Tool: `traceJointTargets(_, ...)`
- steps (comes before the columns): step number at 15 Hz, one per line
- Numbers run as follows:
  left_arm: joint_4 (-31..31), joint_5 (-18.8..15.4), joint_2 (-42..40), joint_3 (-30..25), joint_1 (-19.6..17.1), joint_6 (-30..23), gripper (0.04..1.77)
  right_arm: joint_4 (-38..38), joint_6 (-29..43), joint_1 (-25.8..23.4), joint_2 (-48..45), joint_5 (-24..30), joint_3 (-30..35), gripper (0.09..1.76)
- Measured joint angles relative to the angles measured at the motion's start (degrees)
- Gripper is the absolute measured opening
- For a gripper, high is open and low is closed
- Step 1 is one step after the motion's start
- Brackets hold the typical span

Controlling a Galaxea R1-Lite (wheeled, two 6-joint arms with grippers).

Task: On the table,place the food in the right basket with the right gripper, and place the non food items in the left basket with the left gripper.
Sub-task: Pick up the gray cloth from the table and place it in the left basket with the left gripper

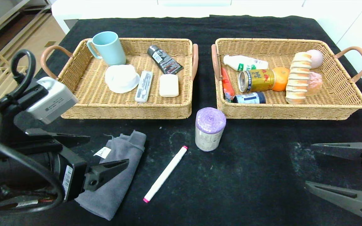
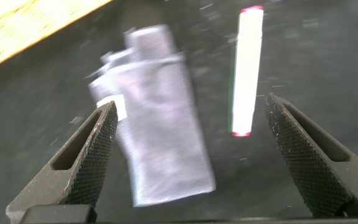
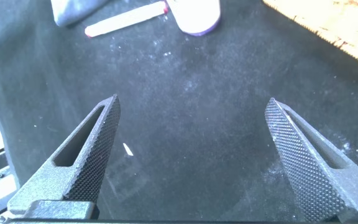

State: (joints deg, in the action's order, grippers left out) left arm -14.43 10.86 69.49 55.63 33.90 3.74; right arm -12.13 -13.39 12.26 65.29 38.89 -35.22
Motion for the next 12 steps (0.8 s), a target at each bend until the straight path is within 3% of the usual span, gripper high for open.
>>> traceJointTargets(6,-12.3,3.0,9.5,10.2,-5.0,-3.1,1.72,0.0,0.0,-0.5,-0.9,0.2,0.2,1.7)
traceJointTargets(12,-14.3,3.9,16.8,12.7,-5.7,-4.7,1.72,-0.1,0.0,-1.6,-1.0,0.1,-0.3,1.7)
